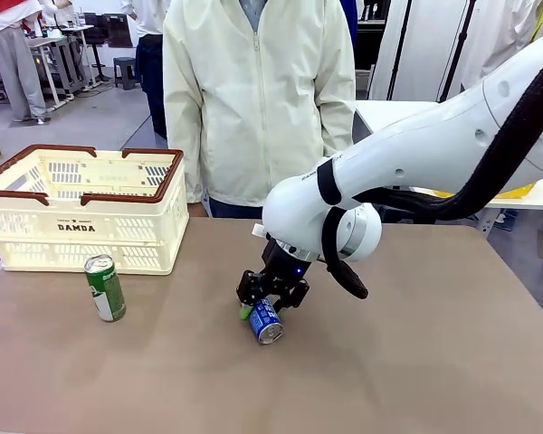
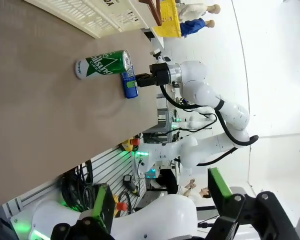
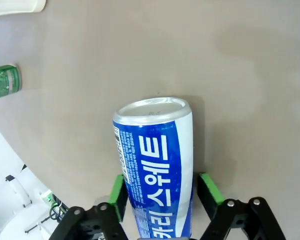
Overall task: Place the drinks into the Shopping basket.
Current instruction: Pick up one drink and place it into the Shopping basket.
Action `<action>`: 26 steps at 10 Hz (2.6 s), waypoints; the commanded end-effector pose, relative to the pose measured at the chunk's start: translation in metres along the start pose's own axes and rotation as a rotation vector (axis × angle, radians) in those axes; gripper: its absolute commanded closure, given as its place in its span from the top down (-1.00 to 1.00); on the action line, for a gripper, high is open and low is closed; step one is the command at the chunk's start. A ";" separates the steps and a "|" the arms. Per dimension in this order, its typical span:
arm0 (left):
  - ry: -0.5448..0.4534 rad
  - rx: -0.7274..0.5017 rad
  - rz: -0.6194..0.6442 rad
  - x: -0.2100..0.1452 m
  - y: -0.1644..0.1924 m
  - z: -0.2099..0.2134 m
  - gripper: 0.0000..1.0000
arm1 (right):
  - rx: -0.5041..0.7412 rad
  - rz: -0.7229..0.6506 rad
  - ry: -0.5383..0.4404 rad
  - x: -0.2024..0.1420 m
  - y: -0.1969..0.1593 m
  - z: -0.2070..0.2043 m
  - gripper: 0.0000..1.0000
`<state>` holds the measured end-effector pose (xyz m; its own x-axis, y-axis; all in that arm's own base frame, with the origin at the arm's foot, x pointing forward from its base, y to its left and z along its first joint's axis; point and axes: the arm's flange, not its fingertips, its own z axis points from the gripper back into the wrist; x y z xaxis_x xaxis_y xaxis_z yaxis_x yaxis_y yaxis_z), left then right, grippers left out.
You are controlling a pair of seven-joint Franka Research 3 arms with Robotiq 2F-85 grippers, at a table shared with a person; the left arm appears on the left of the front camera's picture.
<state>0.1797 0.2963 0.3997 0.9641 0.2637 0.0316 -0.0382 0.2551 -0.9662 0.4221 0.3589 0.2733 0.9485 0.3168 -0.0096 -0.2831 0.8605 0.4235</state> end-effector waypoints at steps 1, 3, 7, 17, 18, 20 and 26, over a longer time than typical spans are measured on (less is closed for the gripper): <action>-0.011 -0.010 0.007 0.001 -0.001 -0.004 1.00 | -0.020 -0.030 -0.012 -0.002 -0.001 0.004 1.00; -0.011 -0.010 0.007 0.001 -0.001 -0.004 1.00 | -0.007 -0.029 -0.012 -0.002 -0.001 0.004 1.00; -0.011 -0.010 0.007 0.001 -0.001 -0.004 1.00 | 0.046 -0.012 -0.045 -0.011 -0.007 0.033 1.00; -0.011 -0.010 0.007 0.001 -0.001 -0.004 1.00 | 0.995 -0.324 -0.402 -0.269 -0.277 0.290 1.00; -0.011 -0.010 0.007 0.001 -0.001 -0.004 1.00 | 1.090 -0.291 -0.490 -0.288 -0.305 0.286 1.00; -0.011 -0.010 0.007 0.001 -0.001 -0.004 1.00 | 1.009 -0.318 -0.624 -0.291 -0.318 0.258 1.00; -0.066 0.084 0.101 0.000 -0.048 -0.012 1.00 | 1.071 -0.355 -0.515 -0.303 -0.316 0.309 1.00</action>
<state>0.1826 0.2944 0.4069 0.9585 0.2851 0.0050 -0.0747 0.2681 -0.9605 0.2690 -0.1303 0.4150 0.9666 -0.2561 -0.0026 0.0162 0.0513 0.9986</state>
